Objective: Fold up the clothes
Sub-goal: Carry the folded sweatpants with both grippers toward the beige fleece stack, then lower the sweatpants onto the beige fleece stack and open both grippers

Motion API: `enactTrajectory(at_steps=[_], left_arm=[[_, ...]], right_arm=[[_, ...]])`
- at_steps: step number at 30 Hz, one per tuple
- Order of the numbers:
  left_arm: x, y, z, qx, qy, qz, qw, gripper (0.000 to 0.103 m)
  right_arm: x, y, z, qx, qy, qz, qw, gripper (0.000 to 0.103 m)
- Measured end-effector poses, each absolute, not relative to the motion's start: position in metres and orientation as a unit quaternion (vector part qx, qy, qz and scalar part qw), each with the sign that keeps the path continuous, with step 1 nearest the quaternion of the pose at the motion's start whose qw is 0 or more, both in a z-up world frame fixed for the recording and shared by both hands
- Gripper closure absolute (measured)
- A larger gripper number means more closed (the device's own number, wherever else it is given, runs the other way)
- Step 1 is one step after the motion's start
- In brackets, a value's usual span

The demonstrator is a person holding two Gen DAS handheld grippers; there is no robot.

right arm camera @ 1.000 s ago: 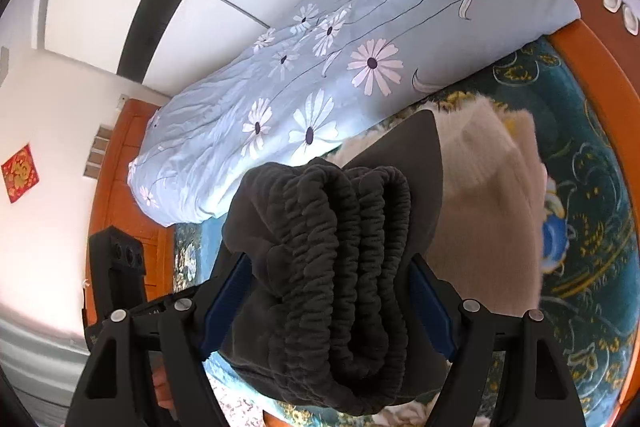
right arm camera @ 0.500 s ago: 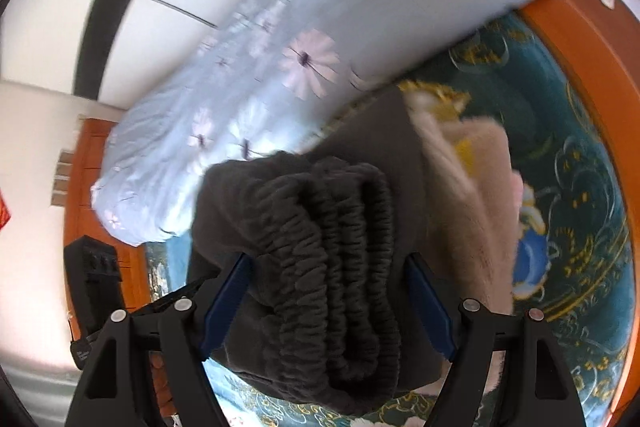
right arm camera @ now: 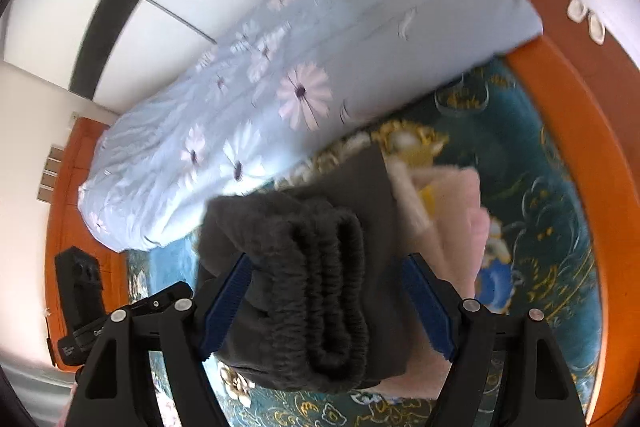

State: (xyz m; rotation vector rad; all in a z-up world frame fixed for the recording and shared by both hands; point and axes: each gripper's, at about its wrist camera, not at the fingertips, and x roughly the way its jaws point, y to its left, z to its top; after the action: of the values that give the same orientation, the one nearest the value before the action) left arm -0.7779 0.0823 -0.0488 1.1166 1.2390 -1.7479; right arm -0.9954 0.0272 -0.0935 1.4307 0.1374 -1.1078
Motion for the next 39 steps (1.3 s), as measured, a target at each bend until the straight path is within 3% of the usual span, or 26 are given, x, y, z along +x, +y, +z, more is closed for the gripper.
enactTrajectory(at_steps=[5, 14, 23, 27, 32, 39], left_arm=[[-0.802, 0.100, -0.048, 0.459, 0.453, -0.694, 0.320, 0.046], [-0.794, 0.102, -0.087, 0.477, 0.485, -0.667, 0.304, 0.046], [-0.793, 0.091, -0.111, 0.473, 0.505, -0.656, 0.301, 0.046], [-0.791, 0.098, -0.094, 0.478, 0.492, -0.661, 0.304, 0.046], [-0.785, 0.113, -0.074, 0.484, 0.473, -0.670, 0.303, 0.046], [-0.775, 0.126, -0.095, 0.515, 0.482, -0.635, 0.316, 0.046]], right_arm=[[-0.958, 0.018, -0.060, 0.585, 0.071, -0.434, 0.681, 0.022], [-0.935, -0.018, -0.122, 0.619, 0.151, -0.445, 0.629, 0.022], [-0.941, -0.033, -0.151, 0.642, 0.139, -0.436, 0.615, 0.022], [-0.937, -0.033, -0.142, 0.636, 0.154, -0.443, 0.614, 0.022], [-0.940, 0.000, -0.098, 0.615, 0.111, -0.445, 0.641, 0.022], [-0.922, 0.041, -0.097, 0.603, 0.132, -0.445, 0.650, 0.022]])
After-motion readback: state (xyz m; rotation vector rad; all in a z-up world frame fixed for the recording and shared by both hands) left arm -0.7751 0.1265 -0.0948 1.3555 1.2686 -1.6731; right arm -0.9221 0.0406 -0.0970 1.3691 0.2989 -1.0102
